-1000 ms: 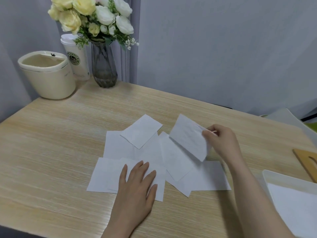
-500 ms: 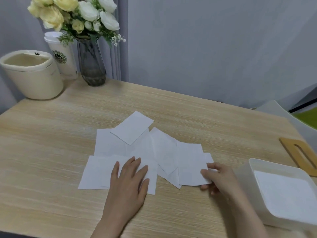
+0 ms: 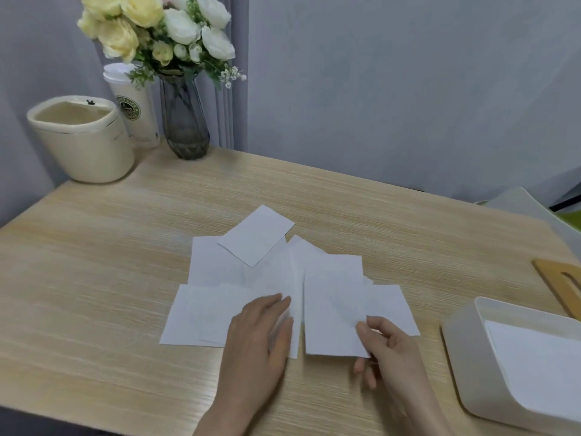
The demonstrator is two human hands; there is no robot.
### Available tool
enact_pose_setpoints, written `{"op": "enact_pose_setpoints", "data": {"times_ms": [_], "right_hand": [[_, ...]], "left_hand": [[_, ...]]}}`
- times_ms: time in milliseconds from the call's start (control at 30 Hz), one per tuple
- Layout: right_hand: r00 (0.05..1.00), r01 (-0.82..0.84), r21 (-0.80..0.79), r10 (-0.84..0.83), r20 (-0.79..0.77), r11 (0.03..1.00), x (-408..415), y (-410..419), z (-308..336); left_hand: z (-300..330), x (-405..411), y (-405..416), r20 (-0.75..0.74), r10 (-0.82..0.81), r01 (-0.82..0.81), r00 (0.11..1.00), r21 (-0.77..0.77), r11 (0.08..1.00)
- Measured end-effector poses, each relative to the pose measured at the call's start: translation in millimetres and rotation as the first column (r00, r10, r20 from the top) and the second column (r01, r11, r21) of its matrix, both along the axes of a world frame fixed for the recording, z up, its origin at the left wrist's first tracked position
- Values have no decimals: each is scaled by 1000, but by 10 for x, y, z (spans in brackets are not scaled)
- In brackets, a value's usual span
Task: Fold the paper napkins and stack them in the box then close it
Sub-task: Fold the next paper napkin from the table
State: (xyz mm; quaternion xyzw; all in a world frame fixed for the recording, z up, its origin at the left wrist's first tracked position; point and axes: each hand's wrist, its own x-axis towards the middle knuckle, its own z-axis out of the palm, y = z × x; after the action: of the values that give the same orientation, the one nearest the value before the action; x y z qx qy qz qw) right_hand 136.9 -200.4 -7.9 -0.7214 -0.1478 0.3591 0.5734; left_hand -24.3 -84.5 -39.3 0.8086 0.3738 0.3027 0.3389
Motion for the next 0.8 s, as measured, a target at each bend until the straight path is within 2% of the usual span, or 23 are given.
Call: {"op": "enact_pose_setpoints", "data": {"times_ms": [67,133,200,267,333,467,600,733,800], "right_hand": [[998,-45,25,46,-35,999,-121,57,-12],[994,-96,38,98,-46,995,-213,105,-31],[987,-152,37,154,-47,988,-290,145,-48],[979,-193,38,195,-60,981,-368,192,-60],[972,-217,48,220,-78,975,-446,239,-67],[964,-246,46,249,-87,968,-562,310,-94],[958,-278,31,280,-62,960,-639,364,-129],[950,-311,-12,311,11,950,-649,434,-133],[949,-301,-20,302,94,953,-612,483,-119]], "left_hand": [[97,-1,-30,136,33,5,990,-270,963],[182,-36,-31,286,50,106,957,-504,857],[224,-77,-8,367,74,181,927,-612,770],[235,-123,23,390,154,178,908,-690,702],[211,-169,45,379,213,142,900,-720,679],[154,-243,70,300,272,21,914,-706,708],[100,-298,109,303,303,-21,904,-676,737],[61,-383,205,321,368,-63,873,-673,737],[49,-445,273,330,411,-86,850,-681,727]]}}
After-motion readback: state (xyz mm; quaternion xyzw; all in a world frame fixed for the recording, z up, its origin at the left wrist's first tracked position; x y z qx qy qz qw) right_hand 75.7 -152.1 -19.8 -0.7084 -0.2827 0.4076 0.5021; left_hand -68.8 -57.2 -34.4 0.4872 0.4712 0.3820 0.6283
